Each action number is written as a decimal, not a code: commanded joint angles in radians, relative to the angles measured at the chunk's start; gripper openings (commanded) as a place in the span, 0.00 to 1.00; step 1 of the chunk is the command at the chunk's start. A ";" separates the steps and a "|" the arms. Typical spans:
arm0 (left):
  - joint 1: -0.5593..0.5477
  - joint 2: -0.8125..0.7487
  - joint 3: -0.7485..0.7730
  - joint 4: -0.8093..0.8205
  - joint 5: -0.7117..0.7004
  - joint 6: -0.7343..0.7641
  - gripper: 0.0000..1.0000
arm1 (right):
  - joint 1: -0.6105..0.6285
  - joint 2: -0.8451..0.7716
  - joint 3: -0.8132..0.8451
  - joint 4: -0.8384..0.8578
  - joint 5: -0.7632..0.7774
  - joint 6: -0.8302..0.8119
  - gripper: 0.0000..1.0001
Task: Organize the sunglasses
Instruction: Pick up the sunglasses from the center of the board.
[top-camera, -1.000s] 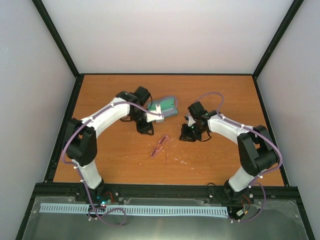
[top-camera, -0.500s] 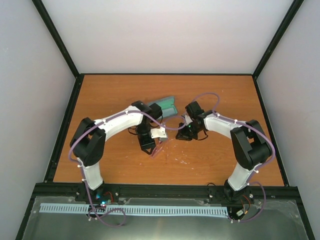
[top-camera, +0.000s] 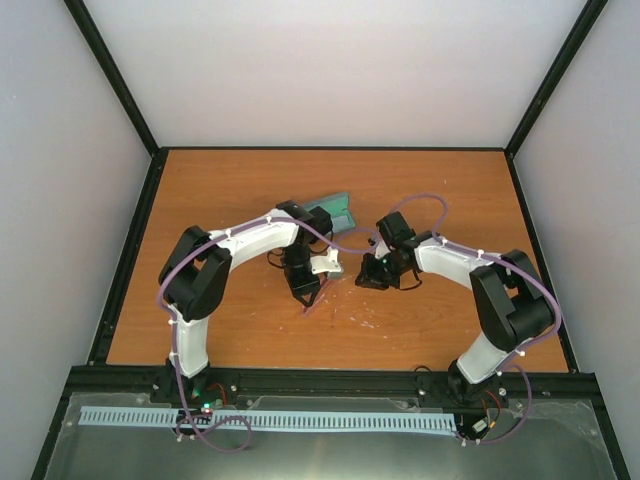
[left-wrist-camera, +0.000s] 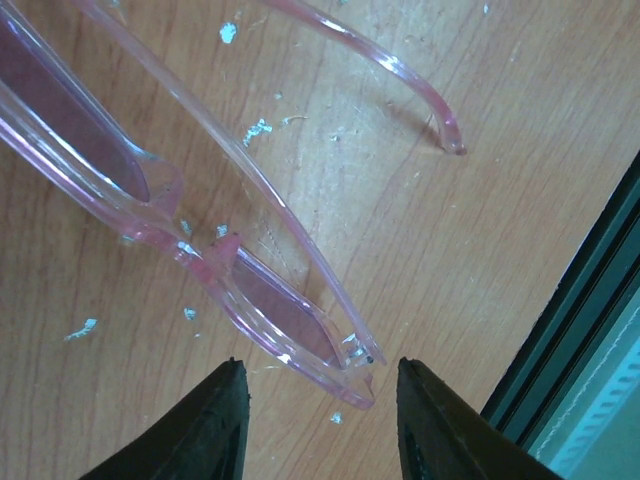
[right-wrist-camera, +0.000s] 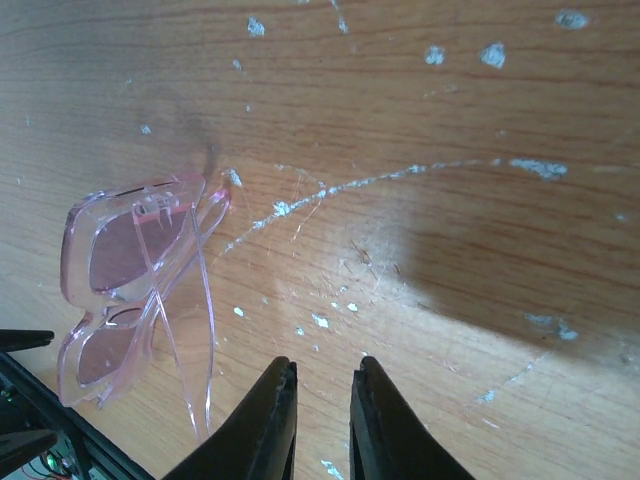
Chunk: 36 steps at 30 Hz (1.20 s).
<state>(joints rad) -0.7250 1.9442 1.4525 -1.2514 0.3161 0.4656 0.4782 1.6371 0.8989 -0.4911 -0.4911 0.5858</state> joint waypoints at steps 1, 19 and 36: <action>-0.009 0.016 0.034 0.022 0.013 -0.020 0.41 | 0.000 -0.029 -0.016 0.029 -0.006 0.022 0.15; -0.010 0.032 -0.023 0.089 -0.093 -0.002 0.31 | 0.000 -0.059 -0.048 0.033 -0.002 0.030 0.15; -0.010 0.006 -0.018 0.110 -0.121 0.003 0.09 | 0.000 -0.088 -0.068 0.074 -0.009 0.050 0.14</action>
<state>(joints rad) -0.7250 1.9659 1.4006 -1.1553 0.2173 0.4622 0.4782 1.5860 0.8463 -0.4603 -0.4934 0.6186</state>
